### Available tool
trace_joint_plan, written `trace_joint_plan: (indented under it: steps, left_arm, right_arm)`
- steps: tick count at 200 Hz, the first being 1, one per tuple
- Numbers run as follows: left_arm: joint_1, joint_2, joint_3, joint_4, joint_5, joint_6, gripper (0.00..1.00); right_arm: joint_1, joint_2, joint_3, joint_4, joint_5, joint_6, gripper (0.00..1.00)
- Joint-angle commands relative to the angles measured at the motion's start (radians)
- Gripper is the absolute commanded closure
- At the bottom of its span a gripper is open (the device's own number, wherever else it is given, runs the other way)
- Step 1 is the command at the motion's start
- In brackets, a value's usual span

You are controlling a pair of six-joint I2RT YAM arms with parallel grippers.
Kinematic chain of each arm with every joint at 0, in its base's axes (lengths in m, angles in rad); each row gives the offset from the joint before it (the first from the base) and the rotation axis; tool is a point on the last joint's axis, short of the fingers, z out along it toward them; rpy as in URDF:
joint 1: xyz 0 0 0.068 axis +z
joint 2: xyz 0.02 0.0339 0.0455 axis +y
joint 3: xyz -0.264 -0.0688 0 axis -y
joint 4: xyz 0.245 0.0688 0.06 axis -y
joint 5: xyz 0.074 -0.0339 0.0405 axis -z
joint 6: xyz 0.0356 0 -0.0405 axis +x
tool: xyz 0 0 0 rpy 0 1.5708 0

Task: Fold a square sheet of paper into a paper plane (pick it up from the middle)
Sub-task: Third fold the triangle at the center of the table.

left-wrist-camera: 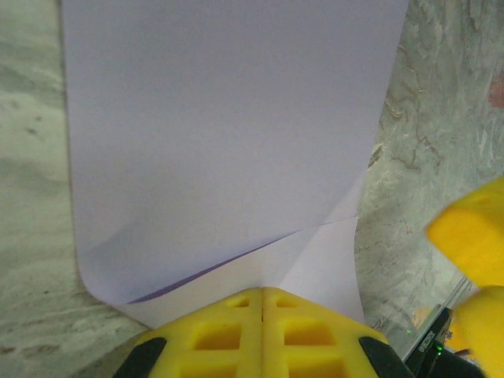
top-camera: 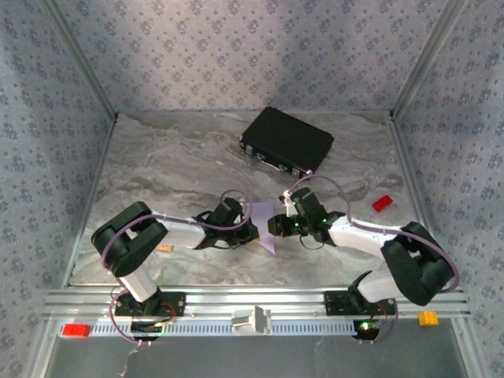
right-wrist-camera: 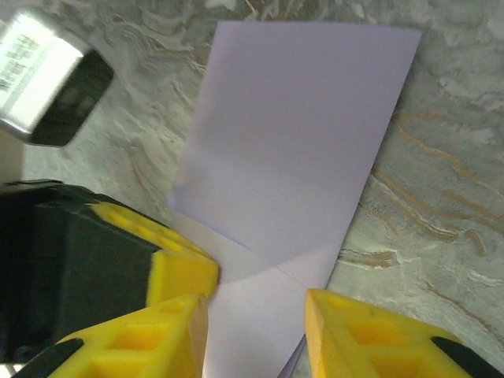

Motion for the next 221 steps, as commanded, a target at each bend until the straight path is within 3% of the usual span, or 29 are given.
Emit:
trace_joint_plan:
  steps: [1,29,66,150,221]
  left_arm:
    - [-0.005,0.03,0.015,-0.041,-0.016,0.022,1.0]
    - [-0.005,0.029,0.014,-0.047,-0.021,0.023,1.0]
    - [-0.005,0.027,0.014,-0.049,-0.022,0.025,1.0]
    - [-0.005,0.027,0.016,-0.055,-0.024,0.025,1.0]
    - [-0.005,0.029,0.017,-0.067,-0.027,0.028,1.0]
  right_arm:
    - [-0.005,-0.032,0.021,-0.067,-0.103,0.019,0.64]
    - [0.034,-0.003,0.025,-0.052,-0.226,0.048,0.8]
    - [0.099,0.065,0.055,-0.087,-0.206,0.04,0.91]
    - [0.132,0.21,0.125,-0.177,-0.149,-0.003,0.92]
    - [0.132,0.196,0.058,-0.144,-0.156,0.022,0.91]
